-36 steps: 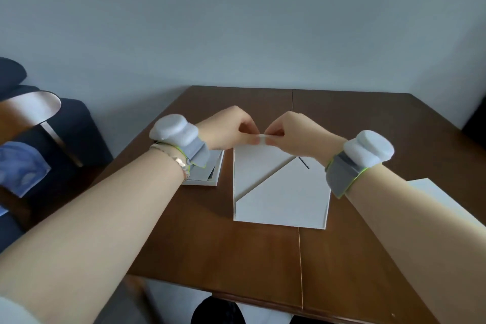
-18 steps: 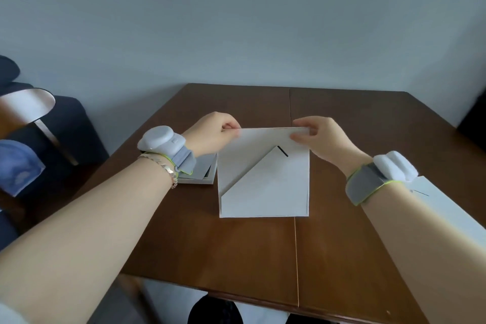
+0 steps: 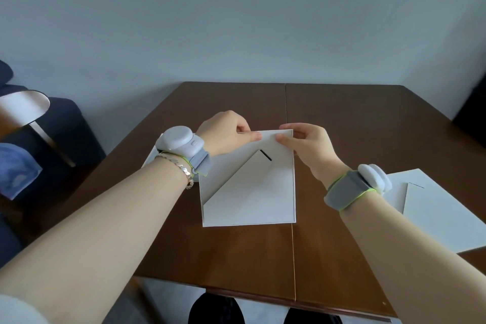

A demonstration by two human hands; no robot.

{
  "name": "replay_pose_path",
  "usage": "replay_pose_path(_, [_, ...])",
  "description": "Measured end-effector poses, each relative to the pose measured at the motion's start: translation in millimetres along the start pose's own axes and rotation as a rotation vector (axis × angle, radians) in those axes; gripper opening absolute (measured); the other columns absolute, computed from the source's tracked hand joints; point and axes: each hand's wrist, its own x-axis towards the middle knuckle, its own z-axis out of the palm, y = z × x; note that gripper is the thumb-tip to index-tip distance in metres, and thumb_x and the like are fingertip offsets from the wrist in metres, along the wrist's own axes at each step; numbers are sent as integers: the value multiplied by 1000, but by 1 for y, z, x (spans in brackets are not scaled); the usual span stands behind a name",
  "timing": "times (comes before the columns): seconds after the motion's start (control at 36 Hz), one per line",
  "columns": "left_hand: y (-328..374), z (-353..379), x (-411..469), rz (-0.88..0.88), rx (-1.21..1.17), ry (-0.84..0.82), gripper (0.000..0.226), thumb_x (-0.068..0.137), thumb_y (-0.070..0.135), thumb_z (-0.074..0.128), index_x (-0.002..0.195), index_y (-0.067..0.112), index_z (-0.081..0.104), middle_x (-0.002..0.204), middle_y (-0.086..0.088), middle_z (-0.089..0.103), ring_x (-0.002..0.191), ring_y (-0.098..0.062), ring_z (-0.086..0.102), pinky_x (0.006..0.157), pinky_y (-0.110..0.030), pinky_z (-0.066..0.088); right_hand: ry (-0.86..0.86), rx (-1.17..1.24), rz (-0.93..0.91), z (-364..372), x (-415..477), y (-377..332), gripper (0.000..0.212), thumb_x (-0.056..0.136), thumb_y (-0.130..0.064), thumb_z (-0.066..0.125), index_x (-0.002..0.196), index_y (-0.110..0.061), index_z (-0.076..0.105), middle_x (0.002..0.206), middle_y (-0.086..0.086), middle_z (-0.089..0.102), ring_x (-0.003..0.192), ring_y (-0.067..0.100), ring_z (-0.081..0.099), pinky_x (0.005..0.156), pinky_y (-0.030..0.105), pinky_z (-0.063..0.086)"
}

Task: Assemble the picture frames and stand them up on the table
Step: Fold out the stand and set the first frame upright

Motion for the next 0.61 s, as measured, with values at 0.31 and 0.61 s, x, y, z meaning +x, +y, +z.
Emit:
replay_pose_path(0.31, [-17, -1, -3, -84, -45, 90, 33, 84, 47, 59, 84, 17, 72, 80, 2, 68, 86, -22, 62, 78, -34, 50, -177, 12, 126, 1, -19, 21, 15, 88, -7, 61, 102, -8, 68, 102, 14, 71, 86, 22, 67, 87, 37, 56])
replay_pose_path(0.61, [-23, 3, -6, -113, -40, 87, 40, 86, 46, 57, 77, 9, 70, 62, 3, 57, 74, -23, 57, 71, -34, 46, -110, -87, 66, 11, -17, 24, 20, 86, -8, 63, 106, -6, 69, 92, 5, 69, 80, 16, 65, 75, 22, 53])
